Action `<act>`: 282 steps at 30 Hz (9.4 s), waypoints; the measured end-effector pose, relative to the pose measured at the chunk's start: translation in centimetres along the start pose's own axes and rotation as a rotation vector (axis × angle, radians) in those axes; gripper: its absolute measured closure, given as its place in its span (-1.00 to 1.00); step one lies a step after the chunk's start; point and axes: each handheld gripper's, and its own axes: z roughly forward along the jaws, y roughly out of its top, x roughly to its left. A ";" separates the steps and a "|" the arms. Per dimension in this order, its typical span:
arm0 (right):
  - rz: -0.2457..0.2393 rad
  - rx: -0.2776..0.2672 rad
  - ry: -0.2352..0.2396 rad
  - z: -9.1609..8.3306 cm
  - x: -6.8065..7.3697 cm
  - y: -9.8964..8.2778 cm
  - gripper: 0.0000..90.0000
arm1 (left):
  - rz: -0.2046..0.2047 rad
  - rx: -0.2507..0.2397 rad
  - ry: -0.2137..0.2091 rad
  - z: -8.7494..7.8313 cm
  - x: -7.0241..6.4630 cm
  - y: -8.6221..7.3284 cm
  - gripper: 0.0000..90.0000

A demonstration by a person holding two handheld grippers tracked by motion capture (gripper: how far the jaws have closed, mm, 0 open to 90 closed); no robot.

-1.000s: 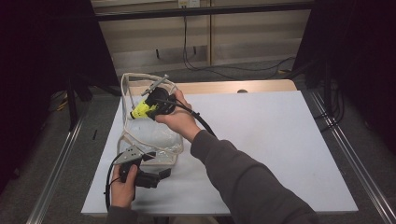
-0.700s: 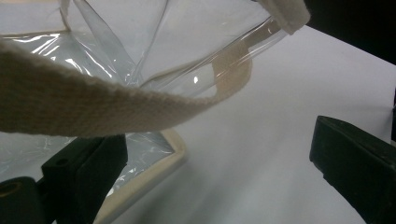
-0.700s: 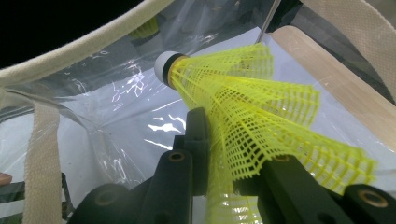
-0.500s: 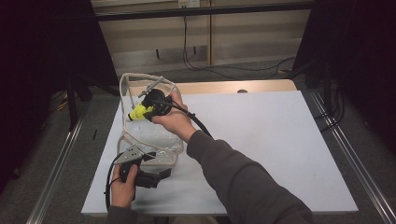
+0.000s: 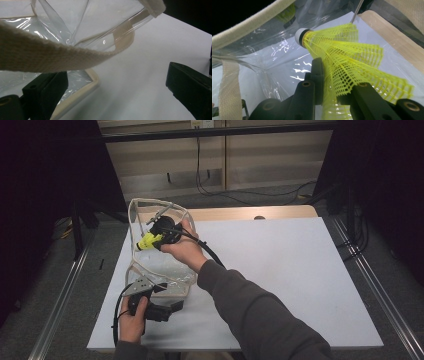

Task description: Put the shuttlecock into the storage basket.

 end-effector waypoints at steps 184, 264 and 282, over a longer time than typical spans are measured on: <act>0.050 0.019 0.171 -5.7 0.1 -3.0 -0.66 | 0.019 -0.003 0.021 -0.5 -0.3 0.1 -0.91; 0.085 -0.122 0.132 -13.9 -5.7 -13.2 -0.70 | 0.034 0.021 0.023 -0.4 -0.5 0.1 -0.91; 0.089 -0.116 0.122 -13.8 -5.9 -16.0 -0.73 | 0.033 0.021 0.022 -0.4 -0.6 0.1 -0.91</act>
